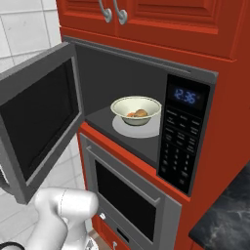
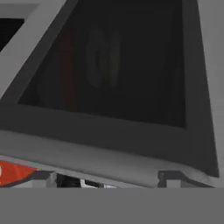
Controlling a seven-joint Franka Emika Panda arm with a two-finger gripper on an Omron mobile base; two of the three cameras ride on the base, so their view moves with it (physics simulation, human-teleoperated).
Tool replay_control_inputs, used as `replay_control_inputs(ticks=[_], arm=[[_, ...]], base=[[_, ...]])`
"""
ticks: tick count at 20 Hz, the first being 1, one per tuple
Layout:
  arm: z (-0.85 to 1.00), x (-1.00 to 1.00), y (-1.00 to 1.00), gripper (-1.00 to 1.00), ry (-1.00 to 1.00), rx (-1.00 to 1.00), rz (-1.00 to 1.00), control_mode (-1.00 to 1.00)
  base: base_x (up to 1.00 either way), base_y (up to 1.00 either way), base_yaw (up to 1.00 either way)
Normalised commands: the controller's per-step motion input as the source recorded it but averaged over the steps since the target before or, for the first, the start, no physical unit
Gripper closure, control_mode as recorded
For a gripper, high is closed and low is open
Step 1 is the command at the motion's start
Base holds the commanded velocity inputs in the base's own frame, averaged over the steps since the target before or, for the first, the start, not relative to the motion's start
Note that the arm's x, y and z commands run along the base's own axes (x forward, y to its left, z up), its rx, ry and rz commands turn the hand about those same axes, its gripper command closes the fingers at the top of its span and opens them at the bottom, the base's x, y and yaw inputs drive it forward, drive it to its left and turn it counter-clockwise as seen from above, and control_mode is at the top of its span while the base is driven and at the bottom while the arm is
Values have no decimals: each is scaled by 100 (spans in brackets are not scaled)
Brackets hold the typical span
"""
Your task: Place the bowl containing the shrimp and onion in the microwave. Close the microwave door and press the start button to microwave the meal.
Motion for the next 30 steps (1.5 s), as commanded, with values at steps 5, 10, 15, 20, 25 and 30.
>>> replay_control_inputs(ticks=[5, 10, 15, 20, 25, 30], arm=[[9, 17, -100, -100, 15, 4, -30, -100], [10, 25, -100, -100, 11, 9, -24, -100], [14, 36, -100, -100, 11, 11, -18, -100], [19, 56, -100, -100, 11, 16, -7, -100], [8, 86, -80, -100, 9, 21, 3, -100], [0, 100, -78, -100, 0, 29, 17, -100]], base=[[0, 0, 0], [0, 0, 0], [0, 0, 0], [0, 0, 0], [0, 0, 0], [0, 0, 0]])
